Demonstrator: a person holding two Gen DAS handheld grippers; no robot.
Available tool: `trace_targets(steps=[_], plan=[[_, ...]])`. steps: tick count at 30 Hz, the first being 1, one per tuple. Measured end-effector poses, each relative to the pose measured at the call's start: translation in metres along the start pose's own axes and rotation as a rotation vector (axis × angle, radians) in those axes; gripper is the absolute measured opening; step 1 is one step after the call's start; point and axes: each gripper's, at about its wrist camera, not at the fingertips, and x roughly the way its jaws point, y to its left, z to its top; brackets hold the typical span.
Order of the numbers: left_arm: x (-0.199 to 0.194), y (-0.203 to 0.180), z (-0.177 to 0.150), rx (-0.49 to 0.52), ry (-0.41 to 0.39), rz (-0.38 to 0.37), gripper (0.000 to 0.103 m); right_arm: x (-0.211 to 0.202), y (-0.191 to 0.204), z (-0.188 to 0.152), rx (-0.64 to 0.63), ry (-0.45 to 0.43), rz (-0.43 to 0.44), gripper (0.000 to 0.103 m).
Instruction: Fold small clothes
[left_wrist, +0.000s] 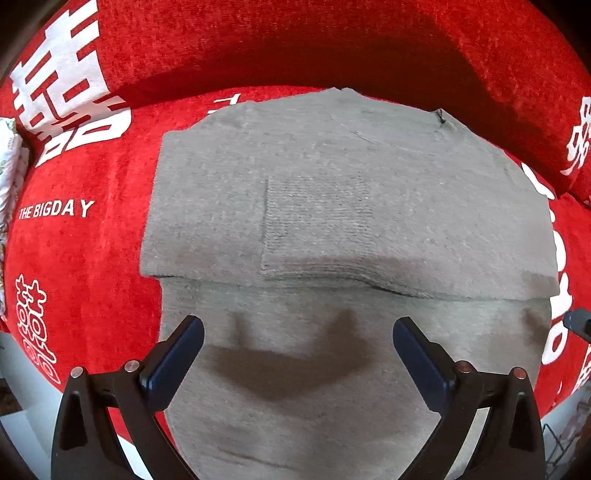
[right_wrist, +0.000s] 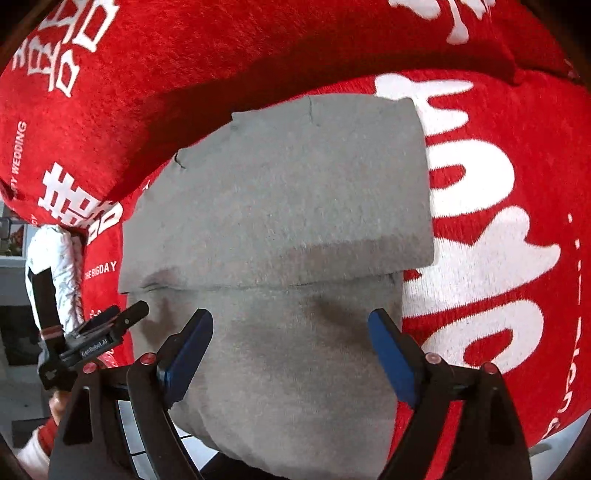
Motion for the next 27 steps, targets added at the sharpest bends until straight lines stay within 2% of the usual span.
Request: trace_targets(steps=[11,19,23,27], plan=[[-0.005,0.015,-0.029,-0.084,0.025,-0.011,0.103,0.017,-0.013,-0.009,0.042,0.097,0.068,0.088],[0.000,0.039,-0.063,-0.115,0.071,-0.010,0.103,0.025,-0.019,-0.038,0.090,0.119,0.133,0.088],[0.006,0.052,-0.083,-0.122,0.092,-0.039,0.103,0.026,-0.021,-0.058,0.108,0.122,0.165,0.088],[0.008,0.064,-0.106,-0.128,0.102,-0.076,0.103,0.024,-0.026,-0.086,0.120,0.121,0.139,0.088]])
